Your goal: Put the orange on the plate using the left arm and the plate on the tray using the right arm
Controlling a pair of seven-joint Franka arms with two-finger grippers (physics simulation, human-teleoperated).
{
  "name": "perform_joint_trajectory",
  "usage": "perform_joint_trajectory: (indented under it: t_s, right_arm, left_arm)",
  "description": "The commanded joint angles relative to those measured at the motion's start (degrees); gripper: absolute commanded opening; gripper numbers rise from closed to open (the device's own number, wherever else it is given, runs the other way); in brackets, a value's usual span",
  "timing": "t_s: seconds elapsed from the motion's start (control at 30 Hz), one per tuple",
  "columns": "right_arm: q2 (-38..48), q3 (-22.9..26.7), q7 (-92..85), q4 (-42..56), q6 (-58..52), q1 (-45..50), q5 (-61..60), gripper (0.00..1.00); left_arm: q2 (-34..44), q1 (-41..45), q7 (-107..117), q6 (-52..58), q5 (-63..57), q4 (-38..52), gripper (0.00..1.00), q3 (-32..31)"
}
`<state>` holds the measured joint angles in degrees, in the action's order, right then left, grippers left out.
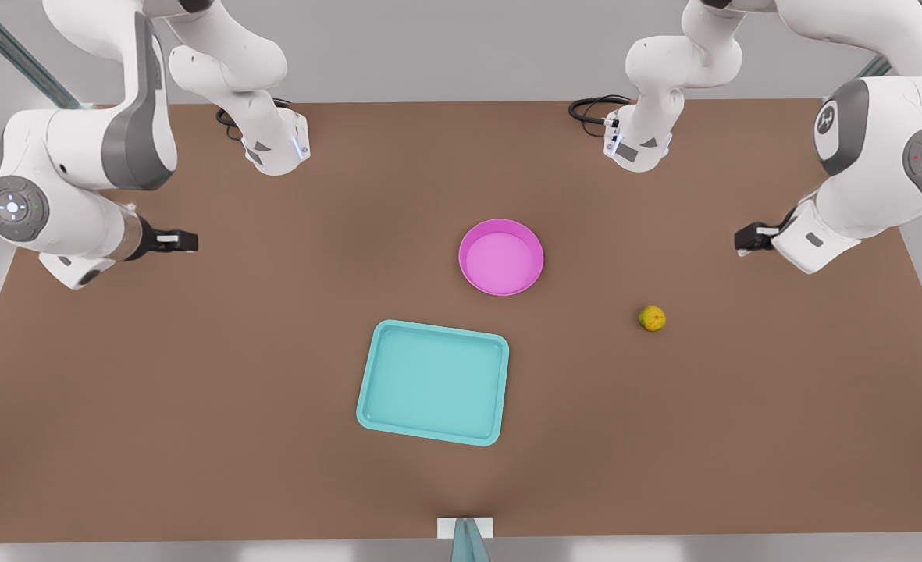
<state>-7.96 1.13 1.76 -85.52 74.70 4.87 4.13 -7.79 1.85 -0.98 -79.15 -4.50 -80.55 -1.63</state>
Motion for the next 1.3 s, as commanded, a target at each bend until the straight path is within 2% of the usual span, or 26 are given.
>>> perform_joint_trajectory:
  t_s: [0.0, 0.07, 0.17, 0.2, 0.33, 0.5, 0.73, 1.27]
  right_arm:
    - [-0.1, 0.0, 1.1, 0.0, 4.1, 0.1, 0.0, 1.00]
    - [-0.2, 0.0, 1.1, 0.0, 4.1, 0.1, 0.0, 1.00]
    - [-0.4, 0.0, 1.1, 0.0, 4.2, 0.1, 0.0, 1.00]
    - [-0.6, 0.0, 1.1, 0.0, 4.2, 0.1, 0.0, 1.00]
    - [-0.7, 0.0, 1.0, 0.1, 4.1, 0.1, -0.1, 1.00]
    - [-0.8, 0.1, 1.1, 0.1, 4.0, 0.1, -0.1, 1.00]
    - [-1.3, 0.1, 1.2, 0.1, 4.2, 0.4, -0.3, 1.00]
    - [-2.5, 0.1, 1.2, 0.2, 4.1, 0.3, -1.0, 1.00]
  left_arm:
    - [0.1, 0.0, 0.4, -3.0, -0.2, 0.0, 1.00, 0.0]
    - [-0.4, 0.0, 1.0, -5.0, 0.8, -3.1, 1.00, 0.0]
    - [-5.2, 2.3, 1.2, -28.2, 1.3, -25.3, 1.00, 1.3]
    - [-6.4, 2.3, 0.9, -35.6, 1.3, -29.7, 1.00, 1.3]
    - [-9.7, 2.1, 0.5, -45.6, 1.2, -35.6, 1.00, 1.5]
    - [-12.7, 2.2, 1.9, -52.1, 1.5, -38.0, 1.00, 1.5]
    - [-17.3, 2.3, 1.9, -54.6, 1.6, -38.0, 1.00, 1.5]
    - [-20.9, 2.4, 1.8, -53.9, 1.6, -38.5, 1.00, 1.5]
